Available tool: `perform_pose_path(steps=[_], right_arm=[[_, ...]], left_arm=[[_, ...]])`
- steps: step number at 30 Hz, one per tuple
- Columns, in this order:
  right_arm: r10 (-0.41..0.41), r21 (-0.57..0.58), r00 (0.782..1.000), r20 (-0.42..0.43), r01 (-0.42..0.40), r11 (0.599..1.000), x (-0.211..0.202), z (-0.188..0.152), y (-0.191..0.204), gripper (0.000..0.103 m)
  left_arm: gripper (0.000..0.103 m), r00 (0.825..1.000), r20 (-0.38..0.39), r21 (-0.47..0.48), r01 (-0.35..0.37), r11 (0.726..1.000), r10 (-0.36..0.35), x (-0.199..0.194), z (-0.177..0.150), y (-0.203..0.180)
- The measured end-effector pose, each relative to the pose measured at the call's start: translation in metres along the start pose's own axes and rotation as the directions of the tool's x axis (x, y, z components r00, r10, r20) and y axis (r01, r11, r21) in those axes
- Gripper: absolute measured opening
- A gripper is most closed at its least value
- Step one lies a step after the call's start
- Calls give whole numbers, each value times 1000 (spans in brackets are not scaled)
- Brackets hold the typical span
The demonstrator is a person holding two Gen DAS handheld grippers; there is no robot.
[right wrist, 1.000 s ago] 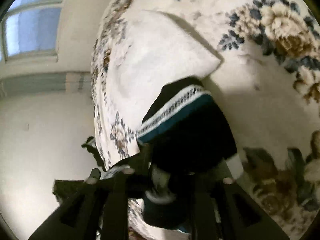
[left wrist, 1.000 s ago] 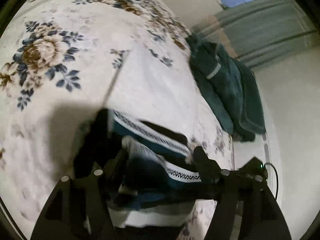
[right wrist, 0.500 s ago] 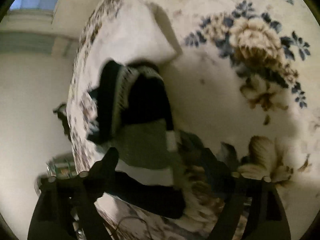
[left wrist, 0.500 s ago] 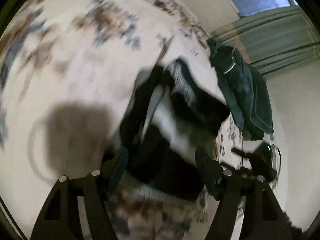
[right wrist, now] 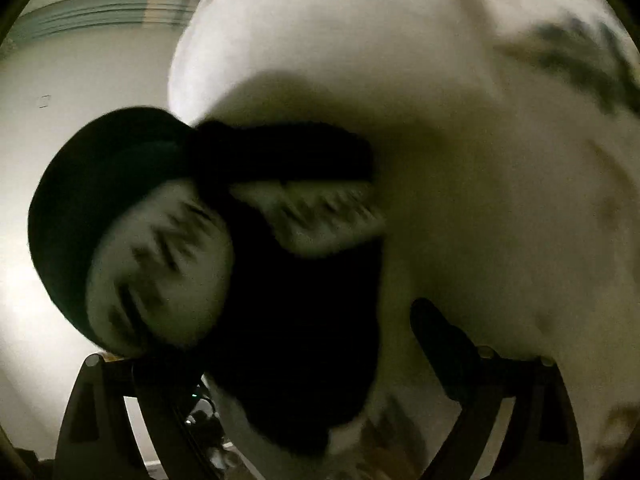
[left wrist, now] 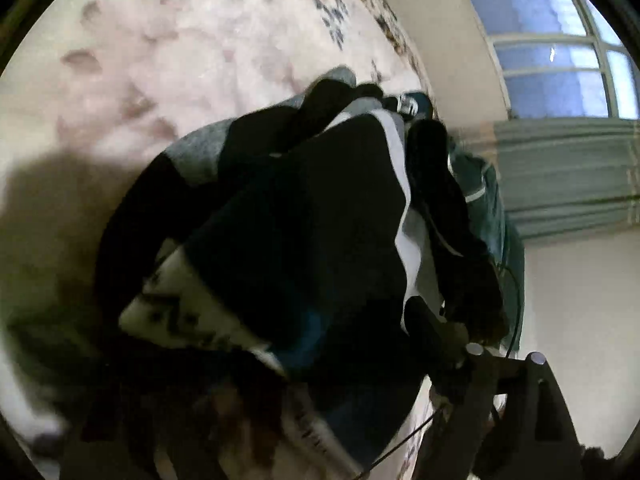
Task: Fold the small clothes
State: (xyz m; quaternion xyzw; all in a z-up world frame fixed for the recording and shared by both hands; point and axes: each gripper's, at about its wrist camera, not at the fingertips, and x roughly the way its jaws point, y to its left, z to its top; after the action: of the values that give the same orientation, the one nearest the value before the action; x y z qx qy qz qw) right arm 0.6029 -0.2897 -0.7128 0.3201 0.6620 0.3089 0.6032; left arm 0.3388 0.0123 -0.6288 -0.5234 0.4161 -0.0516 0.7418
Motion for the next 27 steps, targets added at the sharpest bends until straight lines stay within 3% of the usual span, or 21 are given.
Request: perform_pose_path(steps=[3, 4, 5, 7, 9, 12, 14, 17, 18, 20, 22, 24, 25, 26, 27], right_arm=[[43, 20, 999, 10, -43, 999, 5, 2, 0, 88], [55, 28, 998, 1, -55, 998, 8, 0, 0, 63], [52, 44, 999, 7, -53, 998, 9, -3, -1, 51], [80, 86, 995, 53, -85, 993, 3, -12, -6, 42], [97, 116, 992, 86, -107, 987, -3, -22, -8, 38], [106, 179, 983, 150, -132, 975, -17, -48, -6, 35], [111, 214, 975, 190, -152, 965, -27, -73, 0, 34], [119, 286, 964, 239, -187, 940, -39, -135, 10, 33], [134, 334, 959, 251, -216, 917, -39, -171, 11, 33], [110, 399, 959, 259, -210, 893, -36, -222, 12, 32], [76, 487, 964, 253, -195, 852, -25, -279, 8, 32], [12, 537, 976, 217, -130, 834, -7, -319, 2, 32], [-8, 554, 979, 206, -110, 825, -1, -328, -4, 35], [-39, 581, 983, 180, -74, 811, 4, -336, -15, 46], [-43, 595, 986, 163, -64, 801, 4, -339, -21, 51]], left_arm=[[83, 999, 49, -18, -18, 1000, 18, -2, -3, -2], [81, 998, 59, -26, -12, 1000, 13, -4, -3, -2], [60, 997, 68, -38, -18, 999, 21, -7, -2, -2], [36, 998, 63, -71, 0, 997, 5, -10, 1, 7], [29, 999, 51, -95, 24, 995, -19, -15, 8, 10], [21, 999, 1, -58, 32, 998, -32, -31, 22, -2], [20, 999, -30, -21, 35, 999, -35, -43, 31, -12], [20, 995, -100, 81, 11, 997, -3, -69, 54, -28], [20, 992, -123, 109, 8, 994, 5, -75, 59, -30], [20, 982, -174, 174, -39, 984, 70, -85, 69, -28], [23, 961, -246, 230, -73, 970, 131, -87, 71, -19], [33, 933, -299, 274, -118, 955, 201, -87, 65, -6], [49, 919, -308, 292, -155, 944, 246, -84, 63, 0], [59, 910, -309, 302, -181, 936, 276, -84, 60, 4], [61, 907, -306, 300, -196, 933, 289, -85, 58, 8]])
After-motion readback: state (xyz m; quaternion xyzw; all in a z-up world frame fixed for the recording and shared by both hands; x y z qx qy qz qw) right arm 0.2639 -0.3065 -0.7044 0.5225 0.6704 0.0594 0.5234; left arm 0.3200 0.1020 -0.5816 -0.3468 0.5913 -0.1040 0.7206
